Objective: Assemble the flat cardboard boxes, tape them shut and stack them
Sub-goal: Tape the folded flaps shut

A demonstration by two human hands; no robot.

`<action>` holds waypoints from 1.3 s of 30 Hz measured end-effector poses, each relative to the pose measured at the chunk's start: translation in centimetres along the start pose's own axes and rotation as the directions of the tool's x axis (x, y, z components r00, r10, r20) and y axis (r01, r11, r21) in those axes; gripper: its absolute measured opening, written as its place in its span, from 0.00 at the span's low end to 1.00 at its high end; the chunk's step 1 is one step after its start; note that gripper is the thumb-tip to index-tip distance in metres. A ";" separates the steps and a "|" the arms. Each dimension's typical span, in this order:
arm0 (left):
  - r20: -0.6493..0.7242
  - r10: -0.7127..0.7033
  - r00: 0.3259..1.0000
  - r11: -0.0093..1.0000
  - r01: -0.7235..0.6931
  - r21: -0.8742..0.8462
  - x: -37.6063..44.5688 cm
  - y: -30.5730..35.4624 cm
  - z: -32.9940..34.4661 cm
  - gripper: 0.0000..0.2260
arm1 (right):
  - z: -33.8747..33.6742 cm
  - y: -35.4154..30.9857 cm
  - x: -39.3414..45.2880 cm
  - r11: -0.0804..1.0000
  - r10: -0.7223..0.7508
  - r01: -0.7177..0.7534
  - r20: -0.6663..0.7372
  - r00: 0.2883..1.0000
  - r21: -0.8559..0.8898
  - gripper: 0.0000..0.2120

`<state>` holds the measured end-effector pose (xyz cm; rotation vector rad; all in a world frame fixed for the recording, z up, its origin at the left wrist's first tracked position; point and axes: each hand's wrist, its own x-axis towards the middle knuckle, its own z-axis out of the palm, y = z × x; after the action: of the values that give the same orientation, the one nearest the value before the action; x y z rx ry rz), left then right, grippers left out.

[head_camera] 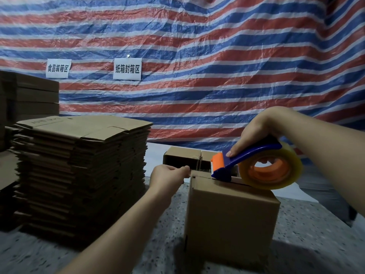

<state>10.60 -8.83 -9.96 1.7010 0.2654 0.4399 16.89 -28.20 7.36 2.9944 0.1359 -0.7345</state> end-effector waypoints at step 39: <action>0.400 0.243 0.884 0.963 -0.268 0.008 -1.2 -2.2 0.9 0.54 | 0.2 -0.9 0.3 1.000 0.006 -0.006 0.034 0.999 -0.023 0.29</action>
<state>10.05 -9.74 -12.45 1.8526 -0.2486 0.2695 17.01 -27.30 7.03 2.9575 0.1329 -0.7779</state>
